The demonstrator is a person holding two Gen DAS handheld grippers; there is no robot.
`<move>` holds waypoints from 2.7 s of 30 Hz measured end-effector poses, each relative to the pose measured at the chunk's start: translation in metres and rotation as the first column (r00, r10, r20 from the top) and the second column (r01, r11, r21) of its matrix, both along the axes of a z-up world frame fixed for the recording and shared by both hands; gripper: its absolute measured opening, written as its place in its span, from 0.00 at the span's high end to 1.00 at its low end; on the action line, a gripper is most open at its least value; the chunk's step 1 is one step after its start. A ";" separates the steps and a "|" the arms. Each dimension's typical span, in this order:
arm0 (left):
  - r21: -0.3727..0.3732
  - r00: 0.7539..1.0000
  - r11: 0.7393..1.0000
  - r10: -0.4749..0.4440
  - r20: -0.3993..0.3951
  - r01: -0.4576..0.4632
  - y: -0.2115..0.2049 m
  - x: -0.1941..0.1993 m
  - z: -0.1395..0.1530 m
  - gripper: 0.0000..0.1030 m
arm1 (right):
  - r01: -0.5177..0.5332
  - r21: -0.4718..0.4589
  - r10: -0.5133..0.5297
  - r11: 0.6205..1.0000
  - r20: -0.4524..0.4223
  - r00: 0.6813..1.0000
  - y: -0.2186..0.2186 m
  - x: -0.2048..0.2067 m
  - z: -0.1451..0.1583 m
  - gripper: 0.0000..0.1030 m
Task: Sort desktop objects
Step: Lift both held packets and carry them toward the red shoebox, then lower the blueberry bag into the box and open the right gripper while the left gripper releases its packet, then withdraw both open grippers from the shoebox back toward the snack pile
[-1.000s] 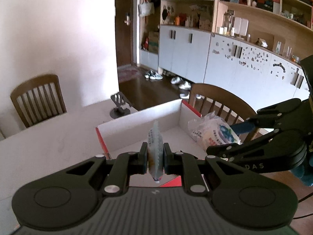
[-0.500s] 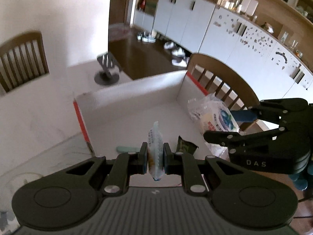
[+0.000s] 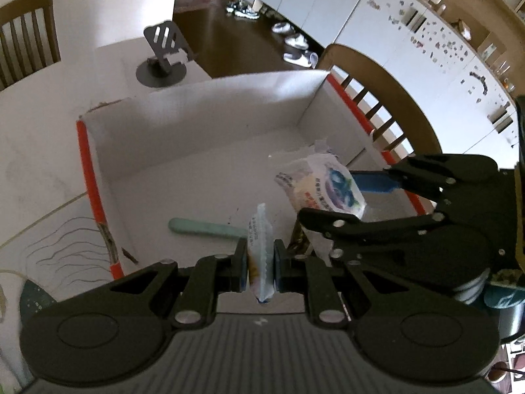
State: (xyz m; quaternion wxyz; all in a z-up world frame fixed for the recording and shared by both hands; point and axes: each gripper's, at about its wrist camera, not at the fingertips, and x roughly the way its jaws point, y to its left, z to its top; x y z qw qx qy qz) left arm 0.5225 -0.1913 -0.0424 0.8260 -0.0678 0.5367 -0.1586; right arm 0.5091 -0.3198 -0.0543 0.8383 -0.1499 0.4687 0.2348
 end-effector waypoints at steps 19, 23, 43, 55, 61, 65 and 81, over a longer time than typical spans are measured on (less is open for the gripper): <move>0.079 0.995 0.995 -0.048 -0.088 0.055 -0.015 0.015 -0.033 0.86 | -0.004 -0.083 -0.005 0.997 -0.113 0.994 0.008 0.040 -0.042 0.50; 0.104 0.994 0.992 -0.059 -0.094 0.068 -0.016 0.015 -0.037 0.86 | -0.004 -0.092 -0.007 0.996 -0.122 0.993 0.008 0.045 -0.046 0.50; 0.137 0.995 0.987 -0.071 -0.067 0.080 -0.023 0.006 -0.022 0.43 | -0.012 -0.110 -0.003 0.994 -0.136 0.991 0.010 0.061 -0.051 0.48; 0.100 0.998 0.993 -0.057 -0.012 0.058 -0.017 -0.008 0.005 0.43 | -0.015 -0.082 0.007 0.997 -0.092 0.996 0.004 0.050 -0.027 0.36; 0.097 0.998 0.993 -0.066 0.015 0.064 -0.019 -0.019 0.018 0.43 | -0.017 -0.074 0.011 0.997 -0.084 0.996 0.001 0.039 -0.015 0.37; 0.109 0.996 0.991 -0.077 0.040 0.072 -0.020 -0.028 0.026 0.43 | -0.018 -0.072 0.012 0.997 -0.086 0.996 0.000 0.032 -0.007 0.38; 0.085 0.988 0.994 -0.076 0.134 0.064 -0.015 -0.071 0.056 0.43 | -0.051 -0.038 0.049 0.998 -0.047 0.998 -0.004 -0.008 0.028 0.38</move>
